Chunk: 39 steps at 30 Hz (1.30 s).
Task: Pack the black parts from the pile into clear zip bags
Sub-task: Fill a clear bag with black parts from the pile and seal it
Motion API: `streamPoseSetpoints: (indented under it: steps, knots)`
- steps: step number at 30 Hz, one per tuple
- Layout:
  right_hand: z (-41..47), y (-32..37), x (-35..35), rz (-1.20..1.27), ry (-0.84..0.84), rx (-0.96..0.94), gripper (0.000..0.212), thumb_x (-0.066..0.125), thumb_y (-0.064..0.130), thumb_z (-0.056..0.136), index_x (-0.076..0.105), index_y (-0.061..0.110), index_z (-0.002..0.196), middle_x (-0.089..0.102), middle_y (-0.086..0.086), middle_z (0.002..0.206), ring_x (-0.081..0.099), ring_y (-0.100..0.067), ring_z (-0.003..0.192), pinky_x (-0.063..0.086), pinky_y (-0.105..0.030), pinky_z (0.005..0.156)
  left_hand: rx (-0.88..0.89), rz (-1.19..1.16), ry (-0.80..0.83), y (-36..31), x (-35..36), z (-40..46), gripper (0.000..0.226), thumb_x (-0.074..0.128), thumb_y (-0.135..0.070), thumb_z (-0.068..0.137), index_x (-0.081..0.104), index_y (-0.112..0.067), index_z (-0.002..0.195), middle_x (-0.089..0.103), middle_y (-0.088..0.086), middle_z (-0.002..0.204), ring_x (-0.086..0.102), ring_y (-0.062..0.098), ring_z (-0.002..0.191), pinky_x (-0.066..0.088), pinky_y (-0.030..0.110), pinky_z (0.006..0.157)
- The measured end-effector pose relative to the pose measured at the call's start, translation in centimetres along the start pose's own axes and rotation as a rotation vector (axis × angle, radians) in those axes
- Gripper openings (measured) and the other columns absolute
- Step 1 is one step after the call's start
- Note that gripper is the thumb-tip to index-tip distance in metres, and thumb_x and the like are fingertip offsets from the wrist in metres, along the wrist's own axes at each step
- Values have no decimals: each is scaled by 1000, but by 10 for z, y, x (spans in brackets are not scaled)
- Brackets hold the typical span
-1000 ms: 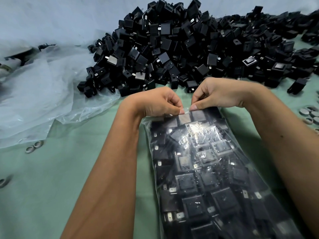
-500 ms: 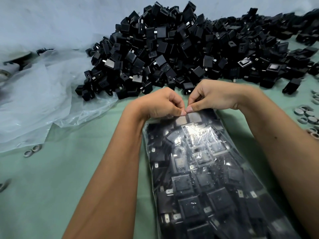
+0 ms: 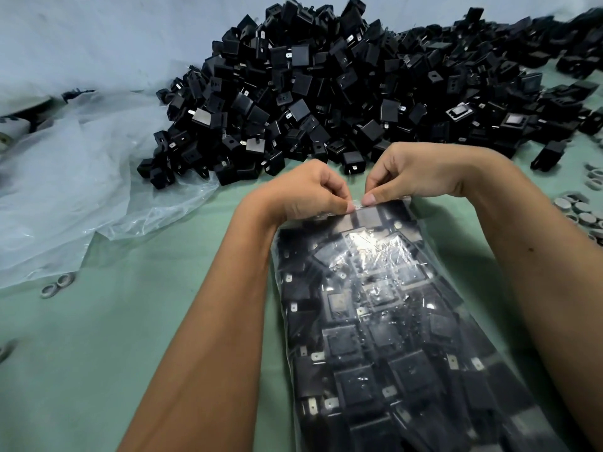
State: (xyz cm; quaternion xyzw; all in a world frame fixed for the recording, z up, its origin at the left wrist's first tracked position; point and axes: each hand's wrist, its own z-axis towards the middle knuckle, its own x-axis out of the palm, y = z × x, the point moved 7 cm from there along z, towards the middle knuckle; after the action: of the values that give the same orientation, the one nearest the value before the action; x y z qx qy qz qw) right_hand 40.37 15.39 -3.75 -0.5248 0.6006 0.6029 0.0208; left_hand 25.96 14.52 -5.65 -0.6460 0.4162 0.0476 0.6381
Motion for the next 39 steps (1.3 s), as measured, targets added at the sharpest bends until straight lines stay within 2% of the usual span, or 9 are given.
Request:
streamPoseSetpoints:
  steps: [5, 8, 10, 14, 17, 21, 30, 35, 39]
  knots:
    - [2, -2, 0, -59, -29, -8, 27, 77, 37, 90, 76, 15, 75, 56, -1, 57, 44, -19, 59, 38, -37, 68, 1, 137, -16, -6, 3, 6, 12, 73, -24, 94, 79, -22, 83, 73, -10, 71, 65, 6, 72, 56, 34, 77]
    - [2, -4, -1, -30, -42, -15, 29, 76, 38, 90, 76, 14, 73, 52, 0, 57, 42, -19, 61, 39, -34, 64, 30, 113, -6, -7, 4, 4, 15, 72, -21, 95, 76, -22, 81, 68, -12, 65, 61, 3, 63, 49, 26, 64]
    - [1, -7, -5, -18, -49, -7, 33, 74, 36, 92, 73, 13, 69, 51, 1, 57, 44, -11, 57, 41, -25, 59, 36, 116, -1, -8, 5, 3, 16, 72, -20, 95, 75, -21, 80, 66, -12, 62, 58, 2, 58, 45, 24, 61]
    - [-6, -17, -13, -3, -13, 25, 30, 75, 31, 93, 74, 17, 66, 61, -1, 62, 50, -9, 57, 45, -24, 61, -2, 76, -10, -7, 4, 3, 13, 73, -24, 94, 77, -20, 82, 71, -8, 67, 62, 7, 62, 51, 31, 63]
    - [-6, -19, -13, 2, -22, 1, 25, 77, 28, 91, 75, 18, 68, 61, 2, 60, 50, -6, 56, 44, -20, 58, 4, 105, -6, -13, 10, 6, 12, 73, -28, 95, 78, -23, 85, 77, -1, 79, 68, 11, 72, 59, 38, 78]
    - [-3, -20, -13, 9, -41, -10, 24, 78, 28, 90, 75, 17, 70, 59, 4, 58, 50, -4, 54, 43, -16, 54, 2, 136, 21, -18, 13, 9, 16, 71, -30, 96, 74, -27, 81, 70, -8, 68, 61, 8, 64, 52, 32, 70]
    - [-9, -27, -19, 32, -49, 34, 24, 78, 31, 89, 77, 15, 70, 65, 0, 63, 52, -8, 55, 45, -19, 53, 33, 173, 4, -19, 12, 9, 17, 69, -26, 98, 72, -20, 82, 66, -8, 69, 57, 3, 60, 45, 18, 59]
    - [-9, -25, -19, 20, -48, 13, 26, 78, 24, 90, 76, 21, 65, 64, 2, 62, 50, -4, 50, 43, -15, 50, 39, 175, -35, -23, 19, 17, 20, 68, -28, 98, 72, -25, 79, 60, -21, 54, 51, -6, 50, 41, 16, 55]
    - [-7, -24, -16, 26, -54, -6, 20, 77, 22, 91, 76, 14, 72, 63, 2, 61, 49, -3, 50, 42, -14, 49, 40, 243, -29, -24, 21, 21, 31, 65, -27, 100, 62, -30, 70, 55, -24, 48, 48, -6, 47, 40, 22, 58]
